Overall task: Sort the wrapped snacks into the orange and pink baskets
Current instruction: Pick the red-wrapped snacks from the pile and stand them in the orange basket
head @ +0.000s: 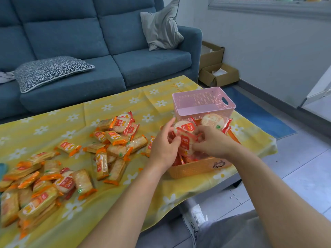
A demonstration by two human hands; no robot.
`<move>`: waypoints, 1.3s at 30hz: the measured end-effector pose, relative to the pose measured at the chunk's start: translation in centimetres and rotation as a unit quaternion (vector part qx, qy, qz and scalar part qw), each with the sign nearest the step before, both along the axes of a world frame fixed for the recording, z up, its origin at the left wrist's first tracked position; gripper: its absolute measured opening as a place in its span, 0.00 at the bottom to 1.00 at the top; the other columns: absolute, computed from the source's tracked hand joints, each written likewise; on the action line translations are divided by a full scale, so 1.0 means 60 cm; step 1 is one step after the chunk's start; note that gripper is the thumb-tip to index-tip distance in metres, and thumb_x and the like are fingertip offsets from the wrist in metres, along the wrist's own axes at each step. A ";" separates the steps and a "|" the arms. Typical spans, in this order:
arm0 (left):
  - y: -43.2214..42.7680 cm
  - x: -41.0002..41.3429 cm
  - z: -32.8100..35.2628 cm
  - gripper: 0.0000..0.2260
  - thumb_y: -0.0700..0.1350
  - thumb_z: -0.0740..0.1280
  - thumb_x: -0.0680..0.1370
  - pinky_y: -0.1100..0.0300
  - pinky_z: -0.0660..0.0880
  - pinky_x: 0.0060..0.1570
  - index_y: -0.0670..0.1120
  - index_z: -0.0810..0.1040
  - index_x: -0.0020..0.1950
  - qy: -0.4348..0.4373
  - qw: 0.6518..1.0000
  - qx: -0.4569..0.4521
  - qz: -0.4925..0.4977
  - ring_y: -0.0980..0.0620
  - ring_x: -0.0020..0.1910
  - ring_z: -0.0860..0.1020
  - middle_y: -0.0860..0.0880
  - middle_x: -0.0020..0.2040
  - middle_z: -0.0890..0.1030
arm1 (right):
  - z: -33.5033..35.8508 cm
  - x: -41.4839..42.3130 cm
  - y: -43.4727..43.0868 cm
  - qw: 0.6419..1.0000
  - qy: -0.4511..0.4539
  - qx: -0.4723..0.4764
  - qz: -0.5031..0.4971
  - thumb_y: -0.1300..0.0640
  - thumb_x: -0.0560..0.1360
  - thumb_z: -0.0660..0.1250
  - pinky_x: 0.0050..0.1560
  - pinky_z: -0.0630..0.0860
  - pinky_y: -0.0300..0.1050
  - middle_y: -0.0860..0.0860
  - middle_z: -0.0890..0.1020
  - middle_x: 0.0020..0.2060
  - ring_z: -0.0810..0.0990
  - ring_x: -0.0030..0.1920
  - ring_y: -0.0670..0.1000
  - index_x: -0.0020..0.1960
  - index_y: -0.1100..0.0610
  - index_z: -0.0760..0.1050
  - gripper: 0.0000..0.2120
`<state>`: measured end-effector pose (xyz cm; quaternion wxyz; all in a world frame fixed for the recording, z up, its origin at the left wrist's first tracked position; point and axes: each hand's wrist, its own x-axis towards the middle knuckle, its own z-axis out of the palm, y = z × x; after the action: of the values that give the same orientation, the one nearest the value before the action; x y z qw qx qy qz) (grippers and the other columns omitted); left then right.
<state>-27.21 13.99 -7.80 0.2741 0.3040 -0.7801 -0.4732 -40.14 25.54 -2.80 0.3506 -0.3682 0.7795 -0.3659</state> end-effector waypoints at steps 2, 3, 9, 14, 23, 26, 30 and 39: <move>0.000 -0.001 0.004 0.25 0.41 0.68 0.79 0.61 0.76 0.52 0.61 0.70 0.72 0.004 1.000 0.016 -0.025 0.58 0.48 0.80 0.57 0.53 0.81 | 0.000 -0.001 0.001 0.998 0.057 0.009 0.028 0.68 0.75 0.67 0.40 0.85 0.51 0.57 0.85 0.41 0.87 0.36 0.53 0.53 0.56 0.75 0.11; -0.003 0.000 0.004 0.23 0.40 0.70 0.77 0.59 0.78 0.49 0.61 0.74 0.67 0.012 1.000 0.008 -0.026 0.58 0.44 0.80 0.57 0.49 0.81 | -0.001 -0.007 0.001 0.995 0.095 0.005 0.027 0.67 0.75 0.66 0.38 0.84 0.50 0.56 0.85 0.41 0.85 0.35 0.53 0.52 0.55 0.76 0.10; 0.014 0.007 0.030 0.19 0.46 0.73 0.74 0.69 0.69 0.36 0.59 0.73 0.61 -0.008 0.996 -0.078 -0.045 0.61 0.35 0.76 0.57 0.40 0.76 | -0.013 -0.035 -0.009 0.990 0.122 -0.063 -0.037 0.65 0.75 0.68 0.40 0.84 0.44 0.50 0.84 0.43 0.85 0.39 0.53 0.56 0.54 0.80 0.12; 0.015 0.016 0.030 0.13 0.49 0.67 0.75 0.54 0.77 0.46 0.59 0.75 0.59 -0.077 0.963 -0.258 -0.009 0.53 0.46 0.78 0.56 0.49 0.79 | -0.041 -0.042 -0.022 0.955 0.290 0.025 0.054 0.62 0.74 0.69 0.52 0.83 0.52 0.49 0.84 0.50 0.82 0.49 0.52 0.58 0.52 0.81 0.14; 0.031 0.025 0.017 0.11 0.48 0.73 0.73 0.63 0.71 0.36 0.51 0.79 0.55 0.013 0.960 -0.266 0.087 0.56 0.37 0.74 0.57 0.40 0.76 | -0.029 -0.039 -0.017 0.921 0.347 0.160 0.072 0.53 0.71 0.66 0.36 0.79 0.47 0.48 0.78 0.33 0.79 0.35 0.52 0.39 0.53 0.78 0.05; 0.035 0.026 0.009 0.11 0.48 0.73 0.73 0.63 0.71 0.36 0.51 0.78 0.54 0.004 0.962 -0.264 0.072 0.56 0.37 0.75 0.57 0.41 0.77 | -0.003 -0.056 0.000 0.940 0.311 0.136 -0.010 0.50 0.72 0.68 0.36 0.78 0.50 0.53 0.80 0.31 0.79 0.33 0.54 0.37 0.59 0.78 0.12; 0.055 0.012 -0.007 0.11 0.53 0.72 0.74 0.61 0.68 0.36 0.55 0.75 0.53 -0.091 0.956 -0.274 0.051 0.53 0.44 0.79 0.57 0.48 0.81 | 0.007 -0.057 0.002 0.964 0.246 0.074 -0.070 0.53 0.73 0.68 0.40 0.80 0.56 0.58 0.83 0.36 0.82 0.37 0.57 0.41 0.62 0.80 0.12; 0.054 -0.001 -0.008 0.19 0.68 0.62 0.74 0.57 0.68 0.39 0.56 0.78 0.54 -0.244 0.922 -0.299 0.012 0.52 0.50 0.77 0.56 0.48 0.81 | -0.009 -0.023 -0.008 0.985 0.152 0.054 -0.065 0.60 0.76 0.67 0.36 0.85 0.52 0.59 0.84 0.31 0.85 0.30 0.56 0.34 0.60 0.73 0.13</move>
<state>-27.24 17.22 -8.29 0.1587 0.3235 -0.9243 -0.1257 -41.50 25.03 -3.35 0.2229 -0.3487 0.8646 -0.2850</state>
